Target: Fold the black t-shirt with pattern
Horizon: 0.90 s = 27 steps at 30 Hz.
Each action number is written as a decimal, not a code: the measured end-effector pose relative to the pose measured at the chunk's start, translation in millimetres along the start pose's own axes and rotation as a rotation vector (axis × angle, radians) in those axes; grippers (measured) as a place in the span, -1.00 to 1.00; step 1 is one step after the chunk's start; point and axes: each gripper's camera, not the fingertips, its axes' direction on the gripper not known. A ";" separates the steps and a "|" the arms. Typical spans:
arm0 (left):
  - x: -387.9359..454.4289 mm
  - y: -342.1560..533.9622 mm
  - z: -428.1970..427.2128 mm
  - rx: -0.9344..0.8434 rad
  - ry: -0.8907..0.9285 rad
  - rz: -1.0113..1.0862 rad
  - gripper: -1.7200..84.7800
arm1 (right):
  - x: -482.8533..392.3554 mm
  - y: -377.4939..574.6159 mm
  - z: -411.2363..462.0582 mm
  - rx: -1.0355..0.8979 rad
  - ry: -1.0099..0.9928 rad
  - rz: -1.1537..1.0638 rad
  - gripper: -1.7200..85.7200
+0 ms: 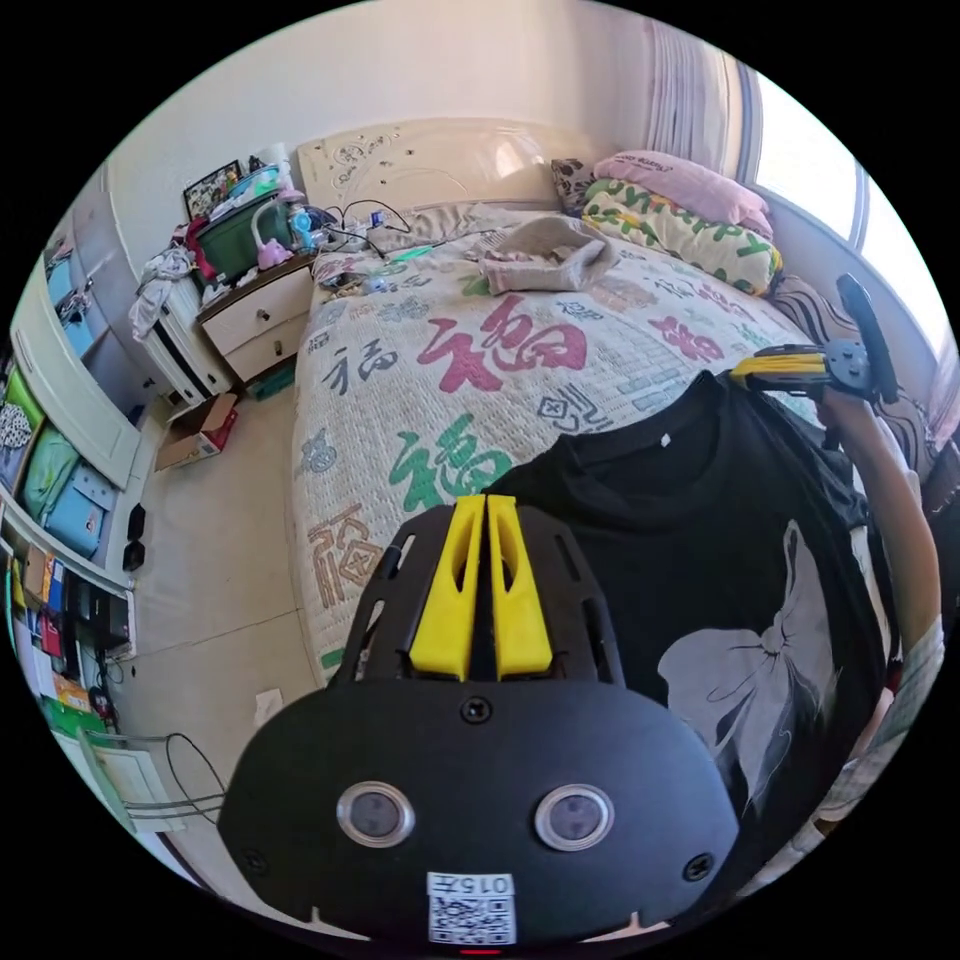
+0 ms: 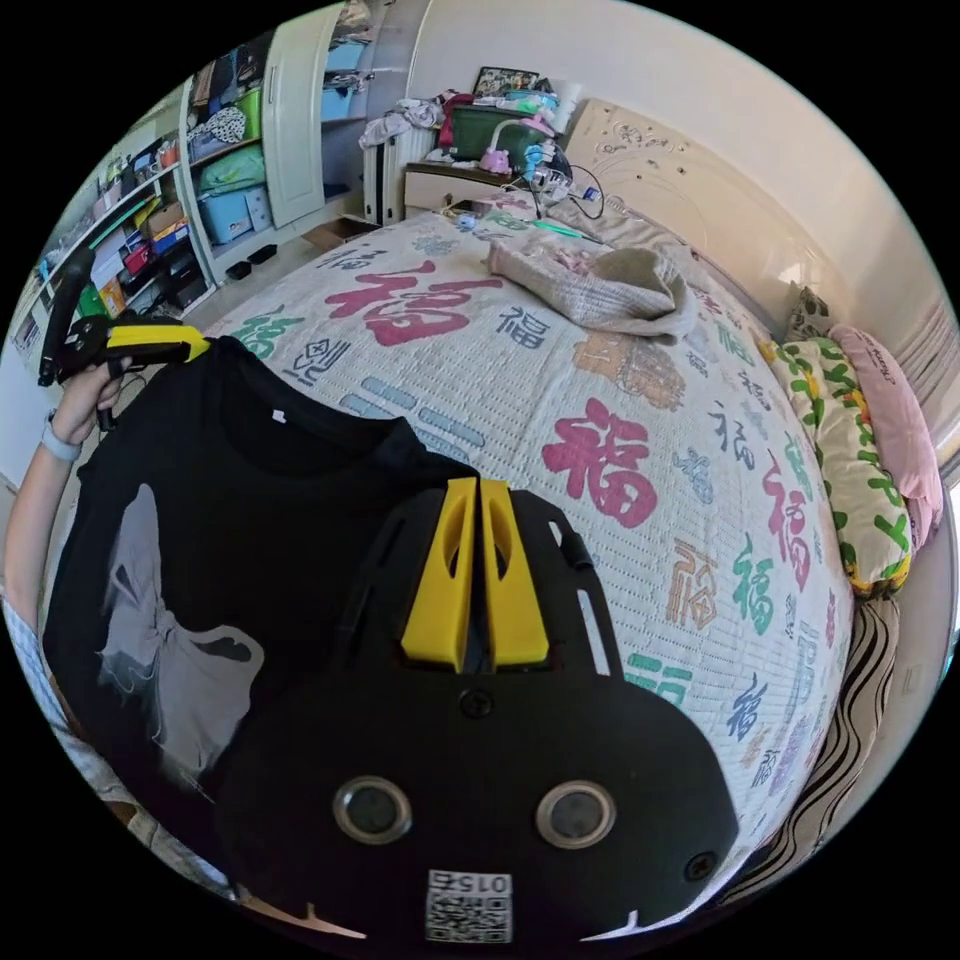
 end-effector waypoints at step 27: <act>27.5 331.1 -194.4 -0.063 0.183 0.115 -0.79 | -20.8 385.0 -134.9 -0.074 -0.211 -0.002 -0.78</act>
